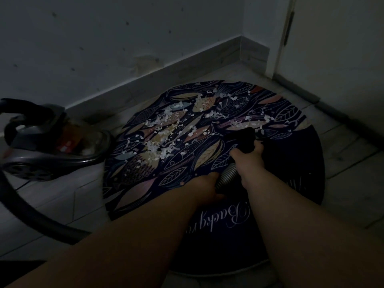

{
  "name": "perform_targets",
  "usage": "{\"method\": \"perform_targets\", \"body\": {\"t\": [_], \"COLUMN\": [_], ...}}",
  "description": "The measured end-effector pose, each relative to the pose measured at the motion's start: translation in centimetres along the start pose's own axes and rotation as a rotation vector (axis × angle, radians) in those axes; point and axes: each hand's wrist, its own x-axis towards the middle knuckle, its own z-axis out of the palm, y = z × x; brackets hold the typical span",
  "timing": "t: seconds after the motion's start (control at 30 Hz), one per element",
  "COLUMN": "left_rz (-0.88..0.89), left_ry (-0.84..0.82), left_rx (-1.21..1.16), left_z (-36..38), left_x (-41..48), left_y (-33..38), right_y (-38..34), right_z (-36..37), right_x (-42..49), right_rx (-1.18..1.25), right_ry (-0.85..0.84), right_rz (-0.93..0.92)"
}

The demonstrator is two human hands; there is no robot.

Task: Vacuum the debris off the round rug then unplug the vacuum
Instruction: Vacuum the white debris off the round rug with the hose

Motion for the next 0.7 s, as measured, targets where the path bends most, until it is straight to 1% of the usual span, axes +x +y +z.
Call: {"method": "perform_targets", "body": {"t": [0.17, 0.37, 0.5, 0.57, 0.67, 0.7], "left_rz": [0.002, 0.032, 0.032, 0.031, 0.025, 0.026], "left_ry": [0.007, -0.009, -0.004, 0.009, 0.010, 0.004], "left_rx": [0.009, 0.008, 0.011, 0.018, 0.037, 0.036], "left_z": [-0.5, -0.6, -1.0, -1.1, -1.2, -1.2], "left_x": [-0.2, 0.6, 0.5, 0.5, 0.6, 0.7], "left_y": [-0.2, 0.7, 0.3, 0.1, 0.1, 0.2], "right_y": [0.3, -0.2, -0.6, -0.6, -0.5, -0.4], "right_z": [0.6, -0.6, 0.1, 0.6, 0.8, 0.6], "right_x": [0.0, 1.3, 1.5, 1.5, 1.4, 1.5], "right_rx": [0.046, 0.057, 0.055, 0.041, 0.017, 0.023], "right_ry": [0.124, 0.036, -0.028, -0.005, 0.090, 0.087], "right_rz": [-0.015, -0.001, 0.011, -0.012, -0.042, -0.036]}}
